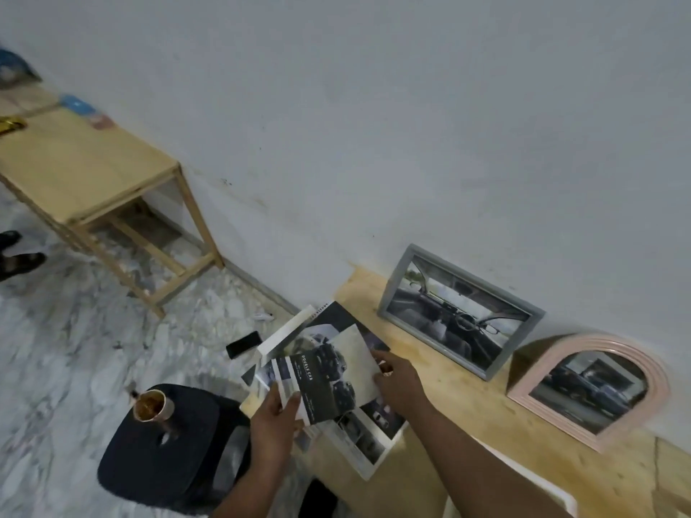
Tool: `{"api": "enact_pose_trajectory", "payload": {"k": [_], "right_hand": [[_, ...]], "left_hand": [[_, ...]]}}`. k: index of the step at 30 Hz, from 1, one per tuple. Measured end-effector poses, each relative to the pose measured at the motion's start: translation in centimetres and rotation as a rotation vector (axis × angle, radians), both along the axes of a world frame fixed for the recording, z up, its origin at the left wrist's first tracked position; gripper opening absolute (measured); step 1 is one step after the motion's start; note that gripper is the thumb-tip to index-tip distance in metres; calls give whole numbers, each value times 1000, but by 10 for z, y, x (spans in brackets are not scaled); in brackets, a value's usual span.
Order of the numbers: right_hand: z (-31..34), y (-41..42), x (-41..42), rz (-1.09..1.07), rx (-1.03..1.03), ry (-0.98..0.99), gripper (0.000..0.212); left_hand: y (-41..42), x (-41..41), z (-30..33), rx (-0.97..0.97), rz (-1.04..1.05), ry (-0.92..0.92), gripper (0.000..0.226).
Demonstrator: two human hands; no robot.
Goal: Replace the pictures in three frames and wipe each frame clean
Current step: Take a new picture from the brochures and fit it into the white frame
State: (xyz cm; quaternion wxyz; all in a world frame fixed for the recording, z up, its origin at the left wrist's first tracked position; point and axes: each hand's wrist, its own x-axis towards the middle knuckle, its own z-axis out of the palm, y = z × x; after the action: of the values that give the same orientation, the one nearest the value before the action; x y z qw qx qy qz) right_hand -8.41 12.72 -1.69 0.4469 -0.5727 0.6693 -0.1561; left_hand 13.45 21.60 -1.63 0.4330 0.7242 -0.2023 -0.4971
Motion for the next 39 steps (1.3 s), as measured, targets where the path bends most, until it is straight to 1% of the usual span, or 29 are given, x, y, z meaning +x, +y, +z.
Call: {"api": "enact_pose_trajectory", "payload": {"k": [2, 4, 6, 7, 8, 9, 11, 13, 15, 16, 18, 20, 21, 23, 25, 26, 28, 30, 31, 33, 36, 38, 39], "right_hand": [[-12, -12, 15, -9, 23, 27, 50], [-22, -23, 27, -16, 58, 54, 49], [-33, -30, 36, -9, 84, 117, 49], [-38, -32, 38, -10, 97, 150, 49], [-43, -34, 39, -19, 105, 195, 50], [-45, -34, 39, -31, 104, 252, 51], [-41, -29, 32, -49, 96, 385, 52], [-39, -20, 18, -27, 119, 500, 59], [-43, -8, 3, 46, 167, 576, 73], [-46, -1, -3, 88, 185, 605, 81], [-53, 10, -8, 144, 208, 644, 95], [-57, 17, -8, 119, 185, 656, 99], [-57, 19, -7, 101, 165, 658, 98], [-55, 22, -5, 79, 141, 664, 95], [-55, 26, -4, 55, 137, 651, 89], [-54, 28, -4, 41, 138, 640, 86], [-50, 31, -6, -5, 164, 586, 83], [-45, 36, -14, -67, 203, 498, 81], [-42, 39, -21, -99, 211, 465, 79], [-35, 48, -39, -172, 216, 397, 72], [-22, 61, -73, -352, 247, 150, 54], [-8, 71, -95, -494, 263, 9, 45], [1, 76, -103, -565, 269, -82, 44]], "left_hand": [[-8, 12, -11, 49, -35, -9, 62], [-14, 22, -19, 106, -110, -57, 60], [-14, 28, -28, 130, -182, -115, 41], [-13, 31, -31, 147, -226, -177, 29], [-14, 35, -38, 134, -269, -278, 25], [-14, 39, -47, 138, -315, -396, 25], [-14, 45, -59, 175, -427, -589, 36], [-16, 46, -66, 130, -592, -762, 50], [-20, 46, -69, 86, -840, -842, 62], [-22, 46, -70, 95, -971, -863, 66], [-26, 46, -74, 113, -1177, -955, 69], [-28, 47, -78, 80, -1271, -1075, 69], [-28, 47, -81, 104, -1335, -1123, 71], [-28, 49, -86, 112, -1377, -1192, 81], [-32, 51, -87, 136, -1418, -1201, 88], [-33, 53, -87, 149, -1438, -1197, 88], [-36, 52, -79, 147, -1481, -1225, 85], [-42, 48, -65, 189, -1530, -1152, 80], [-44, 47, -62, 201, -1519, -1132, 76], [-49, 44, -58, 229, -1480, -1178, 70], [-51, 36, -50, 214, -1427, -1209, 67], [-51, 27, -47, 181, -1344, -1127, 64], [-52, 20, -51, 130, -1281, -1089, 60]]}}
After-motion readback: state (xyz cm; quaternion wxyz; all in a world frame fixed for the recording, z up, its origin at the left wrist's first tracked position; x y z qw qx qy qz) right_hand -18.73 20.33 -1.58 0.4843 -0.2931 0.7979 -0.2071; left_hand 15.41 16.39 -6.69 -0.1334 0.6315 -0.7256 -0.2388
